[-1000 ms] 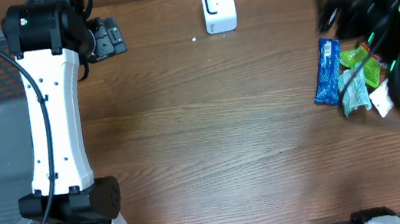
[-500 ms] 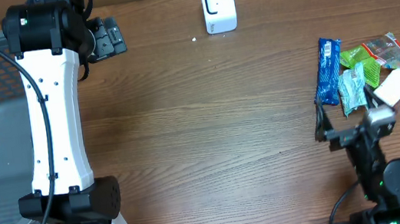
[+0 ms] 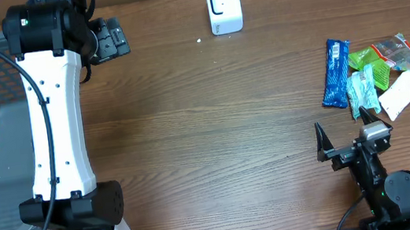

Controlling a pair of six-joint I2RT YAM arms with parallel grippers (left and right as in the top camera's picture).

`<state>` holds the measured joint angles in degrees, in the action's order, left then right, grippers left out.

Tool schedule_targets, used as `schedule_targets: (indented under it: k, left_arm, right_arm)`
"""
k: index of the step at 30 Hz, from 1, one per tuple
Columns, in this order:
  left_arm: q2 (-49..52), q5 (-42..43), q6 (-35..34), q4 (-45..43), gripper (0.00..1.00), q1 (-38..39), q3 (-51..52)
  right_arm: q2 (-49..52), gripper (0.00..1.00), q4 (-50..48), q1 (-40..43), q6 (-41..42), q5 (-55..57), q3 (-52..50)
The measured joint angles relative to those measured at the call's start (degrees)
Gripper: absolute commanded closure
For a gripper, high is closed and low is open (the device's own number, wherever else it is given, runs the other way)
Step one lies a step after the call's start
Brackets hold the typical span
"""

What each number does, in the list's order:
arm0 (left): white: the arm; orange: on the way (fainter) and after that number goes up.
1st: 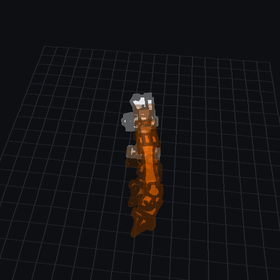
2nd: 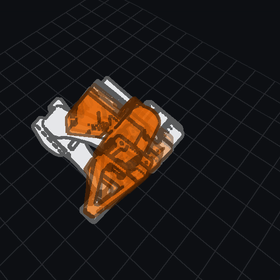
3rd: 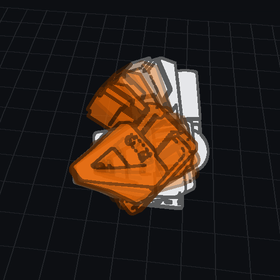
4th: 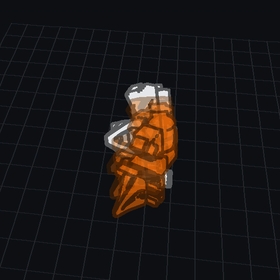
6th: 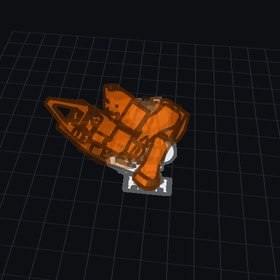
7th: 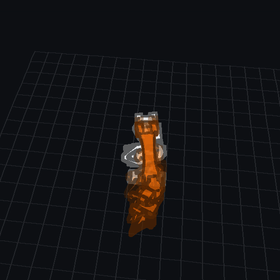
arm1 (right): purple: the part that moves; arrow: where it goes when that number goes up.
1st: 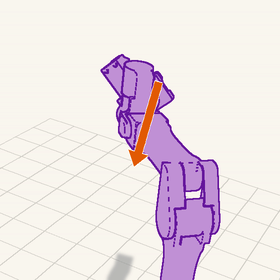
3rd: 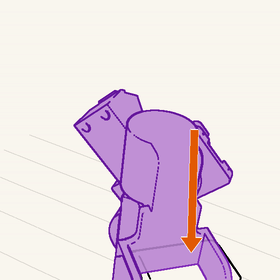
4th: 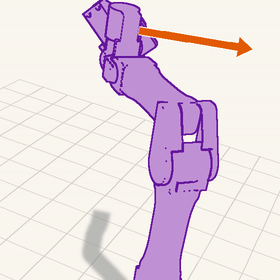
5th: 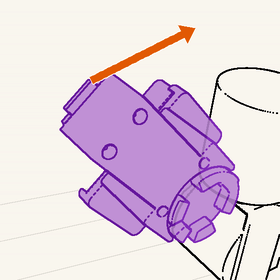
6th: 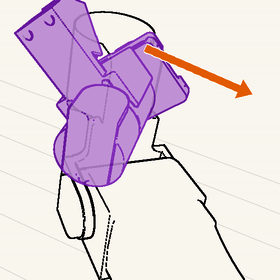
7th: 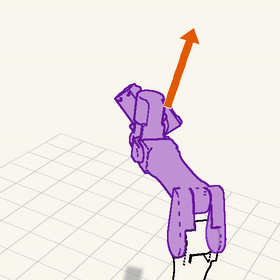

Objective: Scan the item barcode

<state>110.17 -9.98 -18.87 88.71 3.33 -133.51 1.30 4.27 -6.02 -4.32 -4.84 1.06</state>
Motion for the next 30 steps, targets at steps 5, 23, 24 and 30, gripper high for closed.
schedule_targets:
  k: [5,23,24,30]
  left_arm:
    - [0.0,0.0,0.0,0.0,0.0,0.0,0.0]
    - [0.0,0.0,0.0,0.0,0.0,0.0,0.0]
    - [0.0,0.0,0.0,0.0,0.0,0.0,0.0]
    - [0.0,0.0,0.0,0.0,0.0,0.0,0.0]
  right_arm:
    - [-0.5,0.0,0.0,0.0,0.0,-0.8,0.0]
    - [-0.5,0.0,0.1,0.0,0.0,-0.9,0.0]
    - [-0.5,0.0,0.1,0.0,0.0,-0.9,0.0]
    - [-0.5,0.0,0.1,0.0,0.0,-0.9,0.0]
